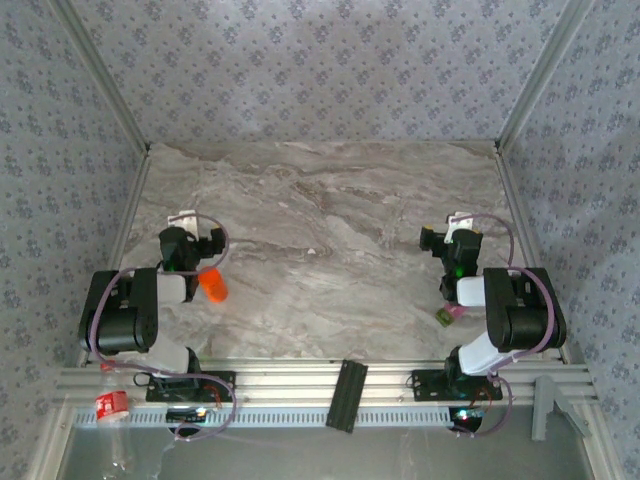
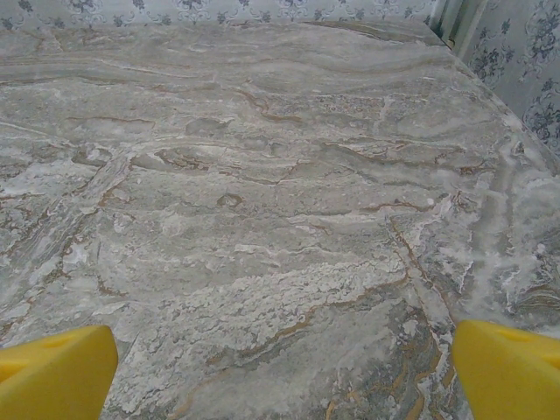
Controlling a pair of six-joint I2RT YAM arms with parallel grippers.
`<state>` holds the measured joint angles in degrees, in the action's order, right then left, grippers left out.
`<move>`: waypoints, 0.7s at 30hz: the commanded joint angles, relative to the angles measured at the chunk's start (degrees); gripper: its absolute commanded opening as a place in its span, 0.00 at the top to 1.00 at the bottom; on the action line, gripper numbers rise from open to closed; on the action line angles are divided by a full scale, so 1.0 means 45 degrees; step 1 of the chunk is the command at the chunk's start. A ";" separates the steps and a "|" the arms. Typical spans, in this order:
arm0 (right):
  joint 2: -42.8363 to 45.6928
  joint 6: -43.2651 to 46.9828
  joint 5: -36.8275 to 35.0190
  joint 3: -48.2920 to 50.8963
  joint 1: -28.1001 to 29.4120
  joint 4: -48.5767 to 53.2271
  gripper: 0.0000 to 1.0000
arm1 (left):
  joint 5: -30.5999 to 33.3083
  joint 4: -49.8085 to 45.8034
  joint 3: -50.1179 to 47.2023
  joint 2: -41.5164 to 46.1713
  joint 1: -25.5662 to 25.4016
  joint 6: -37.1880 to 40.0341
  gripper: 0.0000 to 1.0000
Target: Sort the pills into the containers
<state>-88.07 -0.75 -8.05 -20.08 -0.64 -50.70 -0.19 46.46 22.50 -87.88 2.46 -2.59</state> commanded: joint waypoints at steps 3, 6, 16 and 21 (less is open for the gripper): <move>0.0595 0.0148 0.0157 -0.0500 -0.0130 0.1115 0.00 | 0.0169 -0.0421 0.0453 0.0132 -0.0087 0.0079 0.00; 0.0813 0.0055 0.0299 -0.0702 -0.0244 0.1607 0.00 | 0.0303 -0.0491 0.0464 0.0247 -0.0092 0.0006 0.00; 0.3179 -0.0196 -0.0751 -0.0778 -0.0125 0.3485 0.00 | 0.1646 -0.3551 0.1264 0.2419 0.0190 -0.0856 0.00; 0.5012 -0.4146 -0.1255 -0.2567 -0.0621 0.7798 0.00 | 0.2440 -0.6725 0.2713 0.3461 0.0370 -0.1778 0.00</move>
<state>-68.88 -7.49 -10.17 -26.06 -2.22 -28.77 7.33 25.93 30.13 -74.78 3.75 -7.25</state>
